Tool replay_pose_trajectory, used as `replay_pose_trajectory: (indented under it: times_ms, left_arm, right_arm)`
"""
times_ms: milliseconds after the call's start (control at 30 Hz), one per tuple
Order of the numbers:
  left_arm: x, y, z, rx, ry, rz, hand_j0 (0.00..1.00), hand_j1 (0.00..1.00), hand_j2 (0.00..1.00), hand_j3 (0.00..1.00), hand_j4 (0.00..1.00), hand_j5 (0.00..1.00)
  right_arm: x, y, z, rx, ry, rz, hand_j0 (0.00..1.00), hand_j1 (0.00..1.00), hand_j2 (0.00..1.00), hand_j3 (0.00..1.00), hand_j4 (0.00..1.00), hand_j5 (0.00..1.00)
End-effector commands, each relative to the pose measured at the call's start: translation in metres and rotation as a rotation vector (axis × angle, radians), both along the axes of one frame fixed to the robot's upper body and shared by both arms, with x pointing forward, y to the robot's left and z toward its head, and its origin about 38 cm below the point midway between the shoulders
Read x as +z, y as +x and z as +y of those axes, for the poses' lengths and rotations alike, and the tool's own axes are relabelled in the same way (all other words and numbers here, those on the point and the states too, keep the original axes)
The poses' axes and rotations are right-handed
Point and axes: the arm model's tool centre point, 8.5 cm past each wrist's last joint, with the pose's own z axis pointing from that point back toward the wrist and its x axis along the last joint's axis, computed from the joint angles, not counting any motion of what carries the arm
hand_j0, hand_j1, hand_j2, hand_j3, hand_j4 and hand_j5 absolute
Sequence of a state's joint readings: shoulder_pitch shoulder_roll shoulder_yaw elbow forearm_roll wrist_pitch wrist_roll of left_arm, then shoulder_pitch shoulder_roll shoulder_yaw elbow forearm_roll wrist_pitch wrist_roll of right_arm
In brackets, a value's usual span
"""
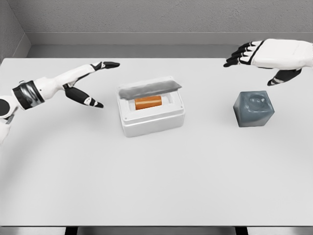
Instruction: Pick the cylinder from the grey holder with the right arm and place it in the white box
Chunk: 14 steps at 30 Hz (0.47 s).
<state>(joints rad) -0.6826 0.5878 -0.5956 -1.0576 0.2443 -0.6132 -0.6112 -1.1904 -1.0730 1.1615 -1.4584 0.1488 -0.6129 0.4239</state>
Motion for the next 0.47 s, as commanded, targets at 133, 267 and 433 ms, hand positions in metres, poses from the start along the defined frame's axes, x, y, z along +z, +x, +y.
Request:
replay_pose_trajectory:
  times_ms: [133,267,433]
  left_arm:
    - [-0.001,0.0,0.035,0.098,-0.041,0.01,1.0,1.0,1.0,1.0,1.0,1.0]
    - [-0.006,-0.009,0.069,0.169,-0.043,0.031,1.0,1.0,1.0,1.0,1.0,1.0]
    - [-0.006,-0.015,0.09,0.212,-0.048,0.036,1.0,1.0,1.0,1.0,1.0,1.0]
  right_arm:
    - [-0.009,-0.002,0.002,0.005,-0.003,0.024,1.0,1.0,1.0,1.0,1.0,1.0]
    - [-0.01,-0.002,0.001,0.003,0.0,0.027,1.0,1.0,1.0,1.0,1.0,1.0]
    - [-0.008,0.0,0.008,0.017,0.01,0.02,1.0,1.0,1.0,1.0,1.0,1.0]
